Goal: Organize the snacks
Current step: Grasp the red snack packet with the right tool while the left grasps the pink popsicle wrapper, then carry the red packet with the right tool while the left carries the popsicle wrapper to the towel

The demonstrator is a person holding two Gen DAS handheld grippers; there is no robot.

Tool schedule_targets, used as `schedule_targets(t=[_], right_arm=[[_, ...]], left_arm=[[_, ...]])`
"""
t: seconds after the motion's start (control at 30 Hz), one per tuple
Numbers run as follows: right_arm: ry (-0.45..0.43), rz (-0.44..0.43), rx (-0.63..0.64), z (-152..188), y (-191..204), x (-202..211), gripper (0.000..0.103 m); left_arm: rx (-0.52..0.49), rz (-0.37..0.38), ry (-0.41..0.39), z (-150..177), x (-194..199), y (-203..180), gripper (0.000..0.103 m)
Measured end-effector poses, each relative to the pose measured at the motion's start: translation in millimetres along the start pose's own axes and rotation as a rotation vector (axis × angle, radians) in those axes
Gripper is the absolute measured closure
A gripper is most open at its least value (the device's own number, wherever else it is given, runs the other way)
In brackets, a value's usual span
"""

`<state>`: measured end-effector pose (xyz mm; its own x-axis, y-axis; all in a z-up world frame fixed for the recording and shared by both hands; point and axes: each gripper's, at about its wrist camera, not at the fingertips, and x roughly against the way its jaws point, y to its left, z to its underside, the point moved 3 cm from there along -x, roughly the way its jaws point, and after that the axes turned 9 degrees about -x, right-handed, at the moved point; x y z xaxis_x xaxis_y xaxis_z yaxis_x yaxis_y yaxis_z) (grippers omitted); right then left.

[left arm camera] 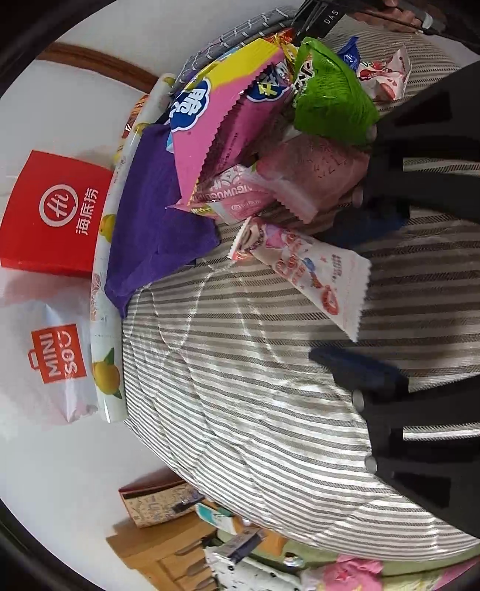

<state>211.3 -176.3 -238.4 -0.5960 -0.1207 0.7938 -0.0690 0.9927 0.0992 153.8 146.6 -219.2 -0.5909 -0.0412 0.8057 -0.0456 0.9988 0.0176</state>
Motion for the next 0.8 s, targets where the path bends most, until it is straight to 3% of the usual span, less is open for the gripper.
schedule_targets(t=[0.07,0.3,0.33,0.43,0.5,0.7,0.8], right_arm=[[0.001,0.000,-0.001,0,0,0,0.058],[0.001,0.008,0.004,0,1,0,0.058],[0.001,0.008,0.005,0,1,-1,0.058],[0.001,0.008,0.005,0,1,-1,0.058],[0.002,0.008,0.005,0,1,-1,0.058],[0.001,0.010,0.005,-1,1,-2,0.058],[0.000,0.012,0.006,-1,1,-2,0.058]], left_arm=[[-0.014,0.001,-0.013,-3,-1,-1,0.035],[-0.066,-0.034,-0.022,-14,-9,-10,0.034],[-0.072,-0.027,-0.022,-14,-10,-11,0.035],[-0.072,0.020,-0.039,-12,-6,-13,0.068],[-0.067,0.041,-0.046,-9,-3,-14,0.078],[-0.054,0.049,-0.049,7,14,-7,0.081],[0.001,0.096,-0.032,17,23,-2,0.081]])
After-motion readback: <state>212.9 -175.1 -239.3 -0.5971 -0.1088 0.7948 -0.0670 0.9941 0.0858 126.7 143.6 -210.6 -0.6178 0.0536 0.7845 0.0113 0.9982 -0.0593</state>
